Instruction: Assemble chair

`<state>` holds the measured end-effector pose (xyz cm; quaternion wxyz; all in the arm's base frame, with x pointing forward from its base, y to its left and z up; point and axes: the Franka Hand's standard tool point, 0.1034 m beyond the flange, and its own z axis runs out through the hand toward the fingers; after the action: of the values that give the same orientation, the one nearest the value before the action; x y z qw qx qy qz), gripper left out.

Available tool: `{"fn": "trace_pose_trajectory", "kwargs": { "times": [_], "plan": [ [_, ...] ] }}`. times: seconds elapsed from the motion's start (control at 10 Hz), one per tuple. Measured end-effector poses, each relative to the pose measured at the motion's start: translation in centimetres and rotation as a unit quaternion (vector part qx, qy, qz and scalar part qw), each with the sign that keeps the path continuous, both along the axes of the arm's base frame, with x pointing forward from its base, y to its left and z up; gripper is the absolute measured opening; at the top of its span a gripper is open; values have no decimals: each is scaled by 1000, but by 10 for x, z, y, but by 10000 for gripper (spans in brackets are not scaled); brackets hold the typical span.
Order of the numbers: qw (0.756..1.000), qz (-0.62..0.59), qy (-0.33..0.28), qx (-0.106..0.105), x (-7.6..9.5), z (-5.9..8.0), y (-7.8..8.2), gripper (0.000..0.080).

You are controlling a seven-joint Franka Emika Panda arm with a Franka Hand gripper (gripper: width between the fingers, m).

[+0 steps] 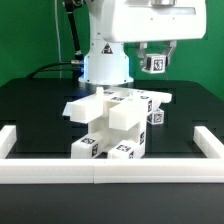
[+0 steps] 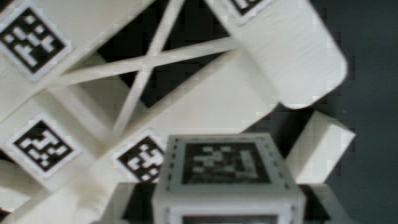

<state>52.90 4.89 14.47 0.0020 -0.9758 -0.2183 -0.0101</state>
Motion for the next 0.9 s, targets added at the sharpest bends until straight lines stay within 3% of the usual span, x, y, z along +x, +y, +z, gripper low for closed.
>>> {"fn": "trace_pose_trajectory", "kwargs": {
  "times": [0.3,0.9],
  "plan": [
    [1000,3,12,-10,27,-6,-22,275],
    [1000,5,7,-14,29,-9,-28,275]
  ]
}}
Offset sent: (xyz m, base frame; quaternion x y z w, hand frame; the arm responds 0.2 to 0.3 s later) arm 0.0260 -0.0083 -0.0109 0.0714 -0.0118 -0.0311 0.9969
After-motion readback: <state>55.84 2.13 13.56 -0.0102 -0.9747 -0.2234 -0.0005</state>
